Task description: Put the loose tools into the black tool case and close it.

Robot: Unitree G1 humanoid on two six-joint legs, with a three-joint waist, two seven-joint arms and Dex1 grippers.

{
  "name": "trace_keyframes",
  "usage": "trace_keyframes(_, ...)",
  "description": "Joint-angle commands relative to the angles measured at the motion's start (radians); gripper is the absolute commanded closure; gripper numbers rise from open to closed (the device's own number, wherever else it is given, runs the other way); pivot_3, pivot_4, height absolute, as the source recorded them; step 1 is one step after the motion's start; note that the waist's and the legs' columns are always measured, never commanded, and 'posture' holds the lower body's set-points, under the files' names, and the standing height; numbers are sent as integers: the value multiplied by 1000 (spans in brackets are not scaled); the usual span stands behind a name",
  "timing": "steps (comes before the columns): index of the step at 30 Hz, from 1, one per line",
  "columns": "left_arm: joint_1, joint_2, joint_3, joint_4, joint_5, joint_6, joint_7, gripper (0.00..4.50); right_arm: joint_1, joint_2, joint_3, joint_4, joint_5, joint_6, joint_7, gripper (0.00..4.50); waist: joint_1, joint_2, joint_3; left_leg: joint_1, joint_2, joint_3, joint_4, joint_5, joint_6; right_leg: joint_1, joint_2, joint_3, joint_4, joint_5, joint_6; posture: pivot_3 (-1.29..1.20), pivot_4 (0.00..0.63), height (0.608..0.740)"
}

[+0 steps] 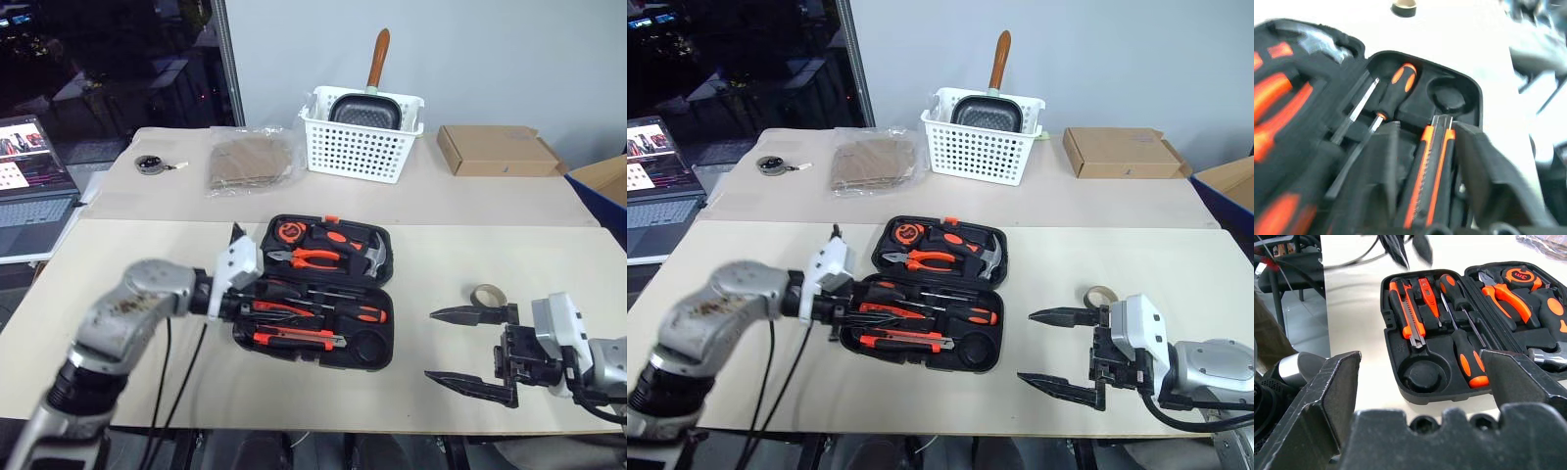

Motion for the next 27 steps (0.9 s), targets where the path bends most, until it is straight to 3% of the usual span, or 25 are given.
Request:
trace_keyframes(1, 74, 12, -50, -48, 73, -71, 63, 4301, 7, -10, -31, -23, 18, -4, 3, 0, 2, 0, 0, 0, 0, 0, 0, 0, 0, 0, 0, 0, 0, 0, 0, 0, 150, 740)
trace_keyframes(2, 85, 15, -68, -34, 94, -85, 73, 4468, 8, -12, -33, -24, 20, -2, 3, 0, 3, 0, 0, 1, 0, 0, 0, 0, 0, 0, -1, 0, 0, 0, 0, 0, 150, 740)
trace_keyframes(11, 133, 54, -263, 243, 350, -350, 84, 4468, 22, -29, -52, -36, 29, 10, -1, 0, 5, 4, -5, 15, 0, 0, -1, 0, -1, 17, -3, 0, -4, -2, 3, 0, 150, 740)
trace_keyframes(15, 126, 28, -284, 364, 385, -415, 101, 4468, 22, -28, -49, -44, 26, 29, -28, 0, 5, 10, -11, 23, 1, 2, -3, 0, -1, 28, -5, 3, -4, -6, 6, 0, 150, 740)
trace_keyframes(19, 134, -32, -145, 249, 200, -391, 93, 4468, -21, -9, -38, -38, -7, 74, -148, 0, 5, 10, -12, 35, 1, 2, -7, -5, -10, 33, -18, 1, -5, -11, 1, 0, 150, 740)
trace_keyframes(21, 156, -22, -64, 144, 115, -421, 54, 4468, -38, -29, -19, -28, -50, 126, -213, 0, 1, 10, -11, 34, 2, 2, -8, -5, -11, 32, -18, 0, -4, -10, 1, 0, 150, 740)
trace_keyframes(24, 148, 1, 42, 36, -33, -329, 34, 4468, -86, -52, 5, 2, -61, 228, -291, 0, 0, 7, -9, 26, 2, 2, -8, -1, -14, 26, -18, -2, -1, -9, 2, 0, 150, 740)
trace_keyframes(27, 87, 26, 136, -91, -199, -227, 49, 3772, -159, -152, 49, 45, -111, 341, -320, 0, 2, 7, -8, 15, 1, 2, -8, 8, -6, 13, -15, -3, -1, -2, 6, 0, 150, 740)
